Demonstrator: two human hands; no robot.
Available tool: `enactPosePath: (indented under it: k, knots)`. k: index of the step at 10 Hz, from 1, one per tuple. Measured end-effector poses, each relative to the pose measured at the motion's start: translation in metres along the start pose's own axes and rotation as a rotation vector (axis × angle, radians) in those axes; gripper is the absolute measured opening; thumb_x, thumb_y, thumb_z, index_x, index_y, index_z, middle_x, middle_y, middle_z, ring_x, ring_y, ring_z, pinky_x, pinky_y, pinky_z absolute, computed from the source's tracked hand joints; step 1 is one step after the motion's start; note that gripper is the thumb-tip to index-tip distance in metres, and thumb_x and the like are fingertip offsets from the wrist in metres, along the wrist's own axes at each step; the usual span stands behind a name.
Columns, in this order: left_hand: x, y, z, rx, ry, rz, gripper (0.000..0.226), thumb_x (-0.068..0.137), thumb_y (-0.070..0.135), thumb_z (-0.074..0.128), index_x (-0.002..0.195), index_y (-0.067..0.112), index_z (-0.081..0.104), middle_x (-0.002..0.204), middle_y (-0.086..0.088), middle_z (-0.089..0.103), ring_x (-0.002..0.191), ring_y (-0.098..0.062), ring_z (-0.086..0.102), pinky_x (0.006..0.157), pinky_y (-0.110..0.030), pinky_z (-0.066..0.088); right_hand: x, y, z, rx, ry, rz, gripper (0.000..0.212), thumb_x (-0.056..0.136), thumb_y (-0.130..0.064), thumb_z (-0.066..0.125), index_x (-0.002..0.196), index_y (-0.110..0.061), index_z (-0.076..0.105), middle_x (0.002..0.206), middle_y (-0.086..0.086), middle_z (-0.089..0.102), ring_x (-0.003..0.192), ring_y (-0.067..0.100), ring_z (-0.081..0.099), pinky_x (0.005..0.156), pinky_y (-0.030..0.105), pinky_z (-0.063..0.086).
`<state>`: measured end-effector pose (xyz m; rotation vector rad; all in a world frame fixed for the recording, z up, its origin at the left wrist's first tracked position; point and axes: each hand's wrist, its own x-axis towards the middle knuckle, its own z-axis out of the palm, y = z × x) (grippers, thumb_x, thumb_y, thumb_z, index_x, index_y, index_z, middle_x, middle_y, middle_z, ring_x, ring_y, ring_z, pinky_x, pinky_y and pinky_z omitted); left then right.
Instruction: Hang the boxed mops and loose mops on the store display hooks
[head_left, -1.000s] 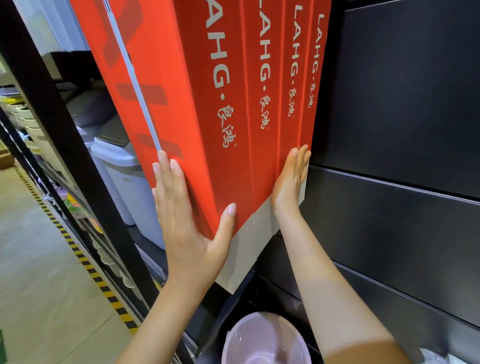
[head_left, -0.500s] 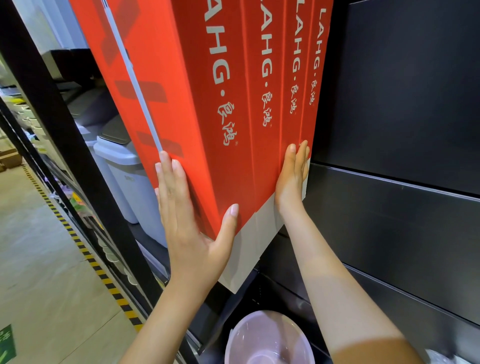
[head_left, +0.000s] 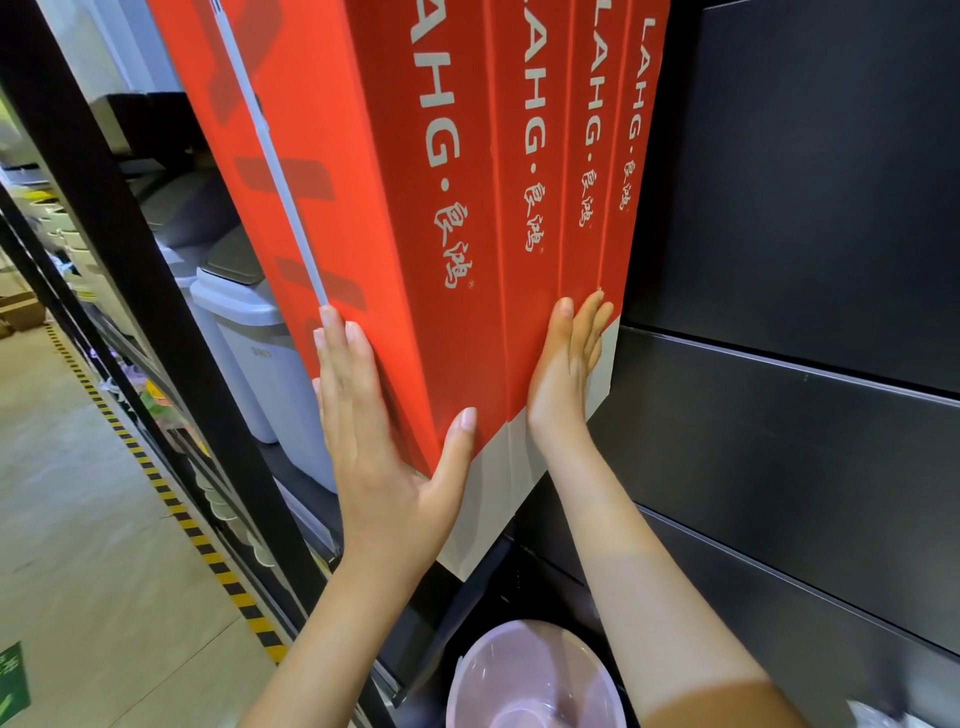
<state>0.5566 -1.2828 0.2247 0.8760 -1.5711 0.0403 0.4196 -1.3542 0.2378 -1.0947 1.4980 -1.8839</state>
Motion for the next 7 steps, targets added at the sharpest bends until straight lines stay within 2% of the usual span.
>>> enactPosePath:
  k: [3, 5, 6, 7]
  knots:
    - [-0.012, -0.007, 0.0, 0.014, 0.008, 0.054, 0.084, 0.09, 0.035, 0.06, 0.154, 0.01, 0.01, 0.161, 0.003, 0.004, 0.152, -0.029, 0.006, 0.117, -0.062, 0.015, -0.039, 0.011, 0.006, -0.026, -0.047, -0.027, 0.068, 0.093, -0.066, 0.014, 0.15, -0.039, -0.012, 0.158, -0.018, -0.02, 0.145, 0.004, -0.019, 0.111, 0.031, -0.013]
    - [-0.034, -0.013, 0.001, -0.01, -0.063, 0.005, 0.082, 0.091, 0.034, 0.057, 0.152, 0.004, 0.013, 0.161, -0.007, 0.006, 0.152, -0.025, 0.004, 0.122, -0.05, 0.01, -0.071, 0.013, 0.004, -0.081, -0.091, 0.043, 0.065, 0.095, -0.062, 0.014, 0.15, -0.039, -0.012, 0.158, -0.017, -0.02, 0.142, -0.002, -0.021, 0.115, 0.031, -0.013]
    - [-0.04, -0.016, -0.001, -0.027, -0.093, 0.033, 0.081, 0.091, 0.035, 0.055, 0.153, 0.005, 0.012, 0.162, -0.007, 0.006, 0.152, -0.025, 0.004, 0.121, -0.053, 0.011, -0.084, 0.012, -0.004, -0.142, -0.09, 0.022, 0.068, 0.093, -0.066, 0.012, 0.15, -0.039, -0.012, 0.157, -0.019, -0.021, 0.135, -0.009, -0.023, 0.112, 0.026, -0.014]
    - [-0.051, -0.026, -0.01, -0.037, -0.144, 0.064, 0.079, 0.092, 0.038, 0.052, 0.154, 0.007, 0.014, 0.163, -0.002, 0.001, 0.152, -0.027, 0.004, 0.121, -0.054, 0.01, -0.106, 0.014, -0.017, -0.263, -0.008, 0.007, 0.077, 0.089, -0.073, 0.016, 0.152, -0.035, -0.009, 0.159, -0.018, -0.017, 0.136, -0.01, -0.021, 0.114, 0.028, -0.01]
